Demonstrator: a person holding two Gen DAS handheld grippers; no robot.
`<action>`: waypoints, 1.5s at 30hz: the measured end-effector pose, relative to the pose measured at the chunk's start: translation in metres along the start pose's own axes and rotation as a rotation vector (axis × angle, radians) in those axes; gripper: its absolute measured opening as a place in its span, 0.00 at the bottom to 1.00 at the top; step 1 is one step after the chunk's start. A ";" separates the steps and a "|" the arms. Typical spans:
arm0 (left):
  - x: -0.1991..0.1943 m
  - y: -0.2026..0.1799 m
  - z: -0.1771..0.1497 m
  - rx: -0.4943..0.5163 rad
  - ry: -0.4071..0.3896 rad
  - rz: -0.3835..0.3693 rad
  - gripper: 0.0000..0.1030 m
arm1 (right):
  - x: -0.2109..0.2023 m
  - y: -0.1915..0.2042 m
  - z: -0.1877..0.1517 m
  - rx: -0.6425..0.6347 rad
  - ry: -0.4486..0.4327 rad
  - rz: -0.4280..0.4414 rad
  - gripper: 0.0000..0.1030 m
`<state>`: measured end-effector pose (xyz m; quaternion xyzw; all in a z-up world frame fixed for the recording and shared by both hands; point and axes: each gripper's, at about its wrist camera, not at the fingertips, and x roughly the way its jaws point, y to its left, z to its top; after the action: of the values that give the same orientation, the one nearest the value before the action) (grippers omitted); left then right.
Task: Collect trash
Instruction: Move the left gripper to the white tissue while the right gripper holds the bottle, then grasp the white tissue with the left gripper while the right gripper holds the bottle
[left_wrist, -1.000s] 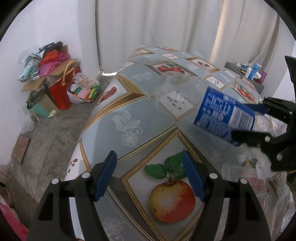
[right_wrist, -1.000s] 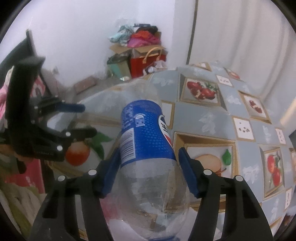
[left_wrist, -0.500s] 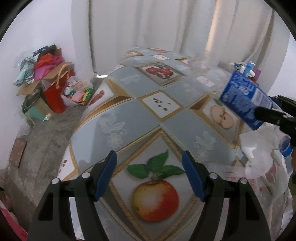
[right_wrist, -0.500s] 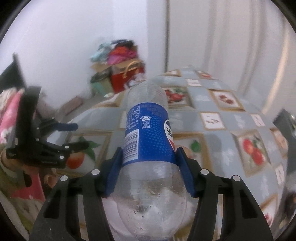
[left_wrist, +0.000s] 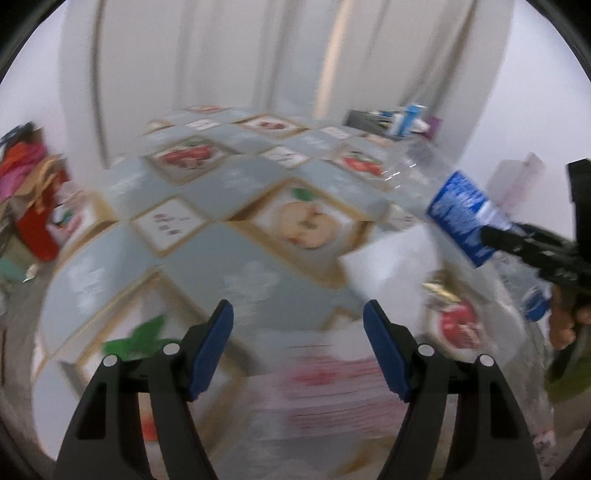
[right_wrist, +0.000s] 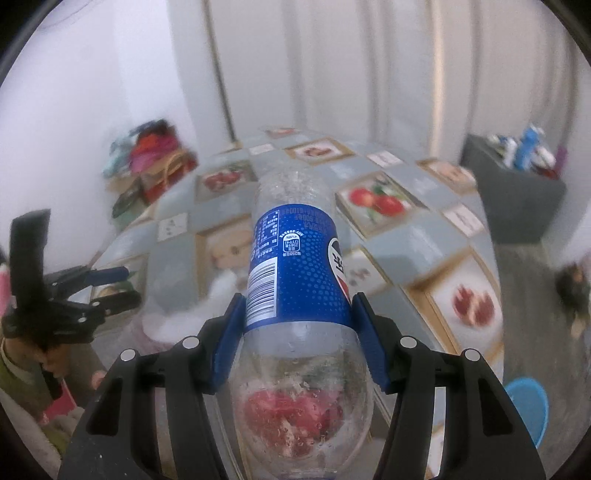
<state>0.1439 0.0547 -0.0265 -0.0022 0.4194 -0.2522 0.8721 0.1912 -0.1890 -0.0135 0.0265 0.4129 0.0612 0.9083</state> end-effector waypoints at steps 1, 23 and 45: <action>0.002 -0.008 0.001 0.012 0.005 -0.029 0.69 | -0.001 -0.004 -0.005 0.019 0.001 -0.007 0.53; 0.060 -0.067 0.012 0.129 0.141 -0.019 0.51 | -0.008 -0.048 -0.057 0.251 0.057 -0.080 0.55; 0.060 -0.066 0.018 0.128 0.130 0.024 0.09 | 0.008 -0.048 -0.052 0.246 0.131 -0.054 0.57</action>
<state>0.1588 -0.0333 -0.0444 0.0750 0.4581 -0.2675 0.8444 0.1615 -0.2352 -0.0580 0.1223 0.4763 -0.0126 0.8706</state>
